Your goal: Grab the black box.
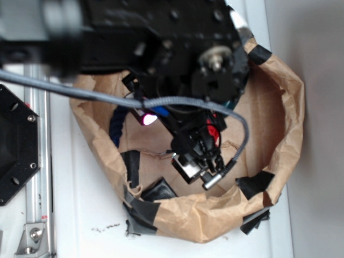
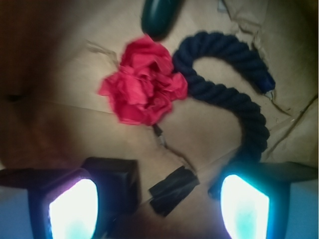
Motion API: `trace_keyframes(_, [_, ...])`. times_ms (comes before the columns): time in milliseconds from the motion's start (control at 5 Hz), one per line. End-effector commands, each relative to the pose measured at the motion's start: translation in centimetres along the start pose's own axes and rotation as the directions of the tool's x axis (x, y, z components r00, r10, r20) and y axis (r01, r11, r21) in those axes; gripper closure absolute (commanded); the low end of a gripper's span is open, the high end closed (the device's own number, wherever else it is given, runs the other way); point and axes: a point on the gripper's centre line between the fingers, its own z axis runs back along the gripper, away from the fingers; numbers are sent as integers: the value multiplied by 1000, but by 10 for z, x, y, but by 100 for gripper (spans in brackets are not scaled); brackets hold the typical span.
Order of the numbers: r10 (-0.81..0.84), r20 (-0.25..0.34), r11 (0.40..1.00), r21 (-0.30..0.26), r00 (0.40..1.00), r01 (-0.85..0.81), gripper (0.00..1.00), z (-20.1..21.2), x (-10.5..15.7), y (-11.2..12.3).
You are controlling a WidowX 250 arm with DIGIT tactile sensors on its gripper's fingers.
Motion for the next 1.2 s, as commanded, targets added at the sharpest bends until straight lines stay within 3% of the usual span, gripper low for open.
trace_keyframes(0, [-85,-25,996,-19,996,84,0,-12,-12,2])
trace_keyframes(400, [-85,-25,996,-19,996,84,0,-12,-12,2])
trace_keyframes(600, [25,-24,1000,-11,999,-26,0,-20,-9,22])
trace_keyframes(800, [51,14,998,-37,999,-50,0,-9,-5,32])
trace_keyframes(1000, [72,32,997,-24,997,-71,0,-3,-5,42])
